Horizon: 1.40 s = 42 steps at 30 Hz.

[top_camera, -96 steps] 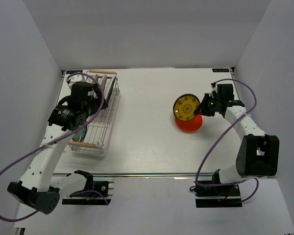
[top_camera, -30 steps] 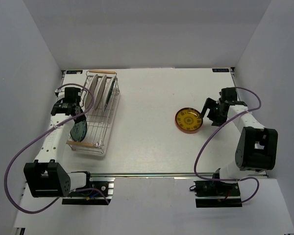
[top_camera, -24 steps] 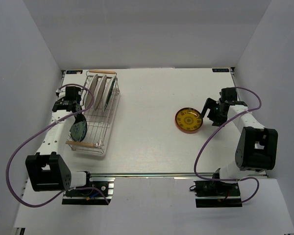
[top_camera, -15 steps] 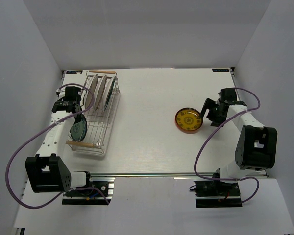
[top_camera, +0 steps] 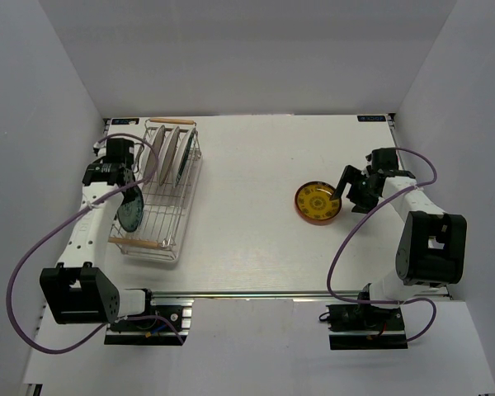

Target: Unload the plates from the dish rack

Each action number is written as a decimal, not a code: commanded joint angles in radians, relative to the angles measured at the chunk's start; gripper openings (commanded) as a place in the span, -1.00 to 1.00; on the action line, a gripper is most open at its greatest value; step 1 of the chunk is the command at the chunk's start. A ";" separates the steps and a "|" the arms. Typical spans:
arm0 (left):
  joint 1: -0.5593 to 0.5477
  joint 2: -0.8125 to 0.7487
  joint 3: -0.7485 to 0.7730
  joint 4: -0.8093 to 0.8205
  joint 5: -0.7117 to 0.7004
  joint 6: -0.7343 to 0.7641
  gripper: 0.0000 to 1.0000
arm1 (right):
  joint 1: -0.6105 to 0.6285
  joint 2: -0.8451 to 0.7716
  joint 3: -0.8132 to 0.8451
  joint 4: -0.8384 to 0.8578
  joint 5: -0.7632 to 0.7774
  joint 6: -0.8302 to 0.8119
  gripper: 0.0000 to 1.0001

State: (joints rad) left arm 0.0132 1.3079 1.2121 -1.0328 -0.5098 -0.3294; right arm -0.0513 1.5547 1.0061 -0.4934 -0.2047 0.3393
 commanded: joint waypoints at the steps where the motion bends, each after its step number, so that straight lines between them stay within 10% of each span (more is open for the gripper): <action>1: 0.010 -0.007 0.085 -0.009 -0.001 -0.033 -0.65 | -0.002 -0.004 0.022 0.026 -0.035 0.004 0.78; 5: -0.002 -0.002 0.115 -0.018 0.020 -0.008 -0.99 | -0.001 -0.005 0.025 0.019 -0.044 0.001 0.78; 20: -0.002 -0.078 0.089 0.010 0.112 0.026 -1.00 | 0.001 -0.010 0.026 0.016 -0.042 -0.003 0.78; 21: -0.002 -0.076 0.090 0.010 0.134 0.029 -0.94 | 0.001 -0.015 0.023 0.016 -0.041 -0.008 0.78; 25: -0.002 -0.067 0.090 0.011 0.253 0.029 0.44 | 0.001 -0.024 0.022 0.015 -0.038 -0.014 0.78; 29: 0.007 -0.087 0.040 0.031 0.330 -0.005 0.96 | -0.001 -0.022 0.023 0.013 -0.039 -0.016 0.78; 42: 0.007 -0.033 -0.036 -0.039 0.372 -0.229 0.96 | -0.001 -0.022 0.023 0.007 -0.021 -0.022 0.78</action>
State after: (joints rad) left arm 0.0139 1.2716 1.1969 -1.0504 -0.1589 -0.4789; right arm -0.0509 1.5547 1.0061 -0.4919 -0.2340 0.3313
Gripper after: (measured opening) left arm 0.979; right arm 0.889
